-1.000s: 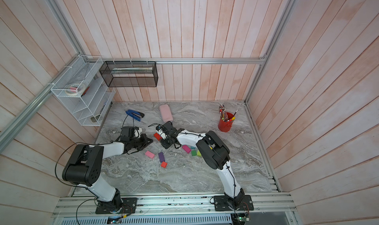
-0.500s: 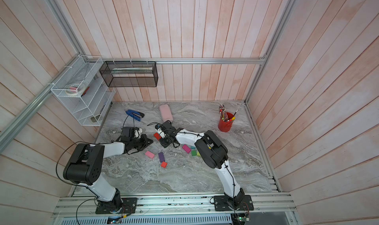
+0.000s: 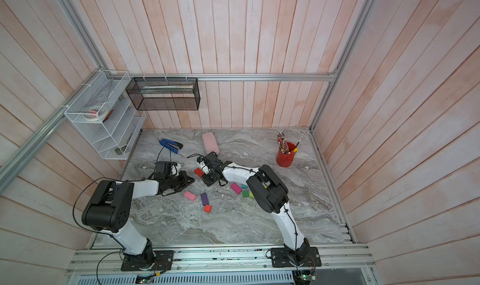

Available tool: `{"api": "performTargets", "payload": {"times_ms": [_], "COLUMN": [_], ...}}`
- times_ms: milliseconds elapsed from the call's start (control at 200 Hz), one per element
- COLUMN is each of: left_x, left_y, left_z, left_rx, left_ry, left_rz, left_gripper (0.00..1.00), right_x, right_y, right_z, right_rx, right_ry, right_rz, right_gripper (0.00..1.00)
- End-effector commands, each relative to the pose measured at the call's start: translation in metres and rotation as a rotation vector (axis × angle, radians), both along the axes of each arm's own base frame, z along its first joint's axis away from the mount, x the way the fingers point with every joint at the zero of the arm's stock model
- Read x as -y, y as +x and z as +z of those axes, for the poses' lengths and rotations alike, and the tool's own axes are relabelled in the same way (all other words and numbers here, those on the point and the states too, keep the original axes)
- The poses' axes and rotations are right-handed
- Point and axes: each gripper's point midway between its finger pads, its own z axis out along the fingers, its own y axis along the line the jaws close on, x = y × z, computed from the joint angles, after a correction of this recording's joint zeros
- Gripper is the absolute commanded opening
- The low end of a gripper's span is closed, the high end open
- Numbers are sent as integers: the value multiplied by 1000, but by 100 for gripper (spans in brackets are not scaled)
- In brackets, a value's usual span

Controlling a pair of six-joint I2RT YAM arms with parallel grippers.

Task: Assemble the letter v with building blocks
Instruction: Assemble the building block at the center of the board.

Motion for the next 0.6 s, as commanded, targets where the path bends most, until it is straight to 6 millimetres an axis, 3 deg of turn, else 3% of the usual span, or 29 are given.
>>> {"api": "performTargets", "payload": {"times_ms": [0,200,325,475,595], "left_x": [4,6,8,11,14], "left_y": [-1,1,3,4,7], "left_z": [-1,-1,1,3,4], "left_rx": [2,3,4,9,13], "left_ry": [-10,-18,-20,-20,-27], "left_rz": [-18,-20,-27,-37,-47], "left_gripper": [0,0,0,0,0], "right_x": [6,8,19,45,58], "right_y": [-10,-4,5,11,3], "right_z": [-16,11,37,51,44], "right_rx": [-78,-79,-86,-93,-124], "right_ry": [-33,39,131,206,228], "right_rz": [-2,-19,-70,-146,-161], "right_gripper": [36,46,46,36,21]}}
